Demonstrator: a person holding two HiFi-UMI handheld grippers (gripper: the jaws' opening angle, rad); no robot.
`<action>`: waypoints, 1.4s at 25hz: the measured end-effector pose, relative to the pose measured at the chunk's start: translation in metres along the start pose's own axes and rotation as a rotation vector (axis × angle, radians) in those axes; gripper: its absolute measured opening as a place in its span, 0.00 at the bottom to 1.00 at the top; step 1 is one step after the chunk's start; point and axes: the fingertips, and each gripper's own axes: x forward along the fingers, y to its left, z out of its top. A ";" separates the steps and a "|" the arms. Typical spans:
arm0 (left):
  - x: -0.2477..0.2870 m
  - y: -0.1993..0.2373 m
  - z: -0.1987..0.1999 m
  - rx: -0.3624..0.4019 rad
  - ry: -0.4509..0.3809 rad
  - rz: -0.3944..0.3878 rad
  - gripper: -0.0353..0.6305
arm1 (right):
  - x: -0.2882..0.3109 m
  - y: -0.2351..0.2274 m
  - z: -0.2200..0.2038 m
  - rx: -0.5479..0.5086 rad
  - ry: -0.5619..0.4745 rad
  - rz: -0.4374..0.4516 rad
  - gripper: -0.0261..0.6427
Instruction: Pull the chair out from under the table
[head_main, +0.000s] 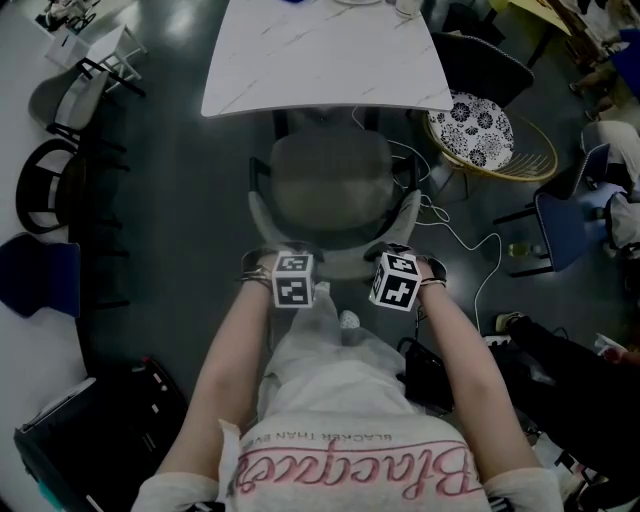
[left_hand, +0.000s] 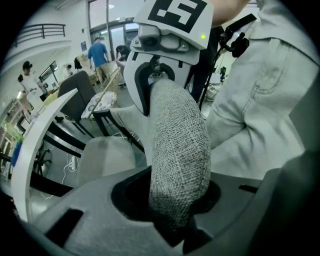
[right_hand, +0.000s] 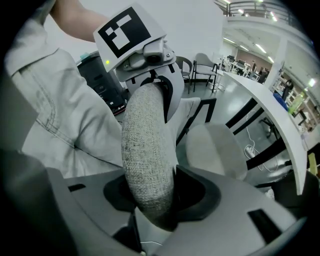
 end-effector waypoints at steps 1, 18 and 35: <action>0.001 -0.009 0.002 -0.003 0.000 0.003 0.24 | -0.001 0.008 -0.002 -0.001 0.001 0.001 0.28; 0.015 -0.131 0.033 -0.023 -0.002 0.033 0.24 | -0.006 0.131 -0.028 -0.007 0.001 0.001 0.29; 0.020 -0.200 0.044 -0.028 0.005 0.039 0.24 | -0.007 0.202 -0.037 0.000 -0.008 -0.020 0.29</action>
